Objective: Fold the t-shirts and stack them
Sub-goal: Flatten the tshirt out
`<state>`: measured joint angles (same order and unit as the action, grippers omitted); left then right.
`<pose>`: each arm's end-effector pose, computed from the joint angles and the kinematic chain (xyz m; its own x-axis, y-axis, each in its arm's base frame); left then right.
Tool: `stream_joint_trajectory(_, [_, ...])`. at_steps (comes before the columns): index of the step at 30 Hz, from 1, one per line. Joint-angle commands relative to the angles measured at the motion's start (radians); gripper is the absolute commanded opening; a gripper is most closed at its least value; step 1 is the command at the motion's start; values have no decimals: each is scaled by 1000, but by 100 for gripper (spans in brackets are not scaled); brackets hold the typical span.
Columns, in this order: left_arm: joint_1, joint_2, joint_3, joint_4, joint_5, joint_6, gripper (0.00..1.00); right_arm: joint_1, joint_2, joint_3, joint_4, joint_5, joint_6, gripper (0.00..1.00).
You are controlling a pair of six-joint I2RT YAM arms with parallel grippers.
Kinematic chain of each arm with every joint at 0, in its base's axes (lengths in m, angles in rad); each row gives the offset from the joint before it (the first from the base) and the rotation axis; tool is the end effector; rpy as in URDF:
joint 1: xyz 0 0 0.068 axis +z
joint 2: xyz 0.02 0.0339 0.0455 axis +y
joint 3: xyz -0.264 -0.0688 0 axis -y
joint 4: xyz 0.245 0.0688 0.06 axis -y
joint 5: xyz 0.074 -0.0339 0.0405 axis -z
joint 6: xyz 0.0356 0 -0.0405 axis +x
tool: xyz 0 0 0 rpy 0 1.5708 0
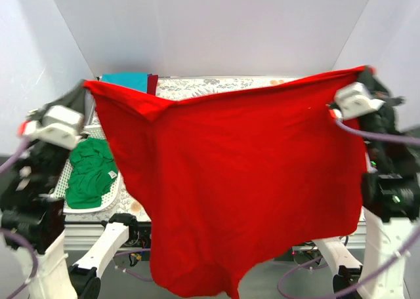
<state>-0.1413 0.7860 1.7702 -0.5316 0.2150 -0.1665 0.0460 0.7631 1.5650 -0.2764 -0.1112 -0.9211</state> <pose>0.0157 -0.0099 0.5851 0.3727 -0.2166 -0.9023 0.3948 0.9170 -0.0570 0.0508 0.0063 0.5686 0.4159 -0.7730 -0.4790 0.3134 0.6163 -0.7225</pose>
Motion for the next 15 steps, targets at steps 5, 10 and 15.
stream_joint_trajectory(5, [3,19,-395,-180,198,12,0,-6,-13,-382,-24,-42,-88,1])
stream_joint_trajectory(10, [2,172,-609,-27,187,-71,0,-6,30,-662,29,-91,-128,1])
stream_joint_trajectory(15, [-12,431,-695,140,156,-93,0,-6,233,-773,170,-96,-142,1])
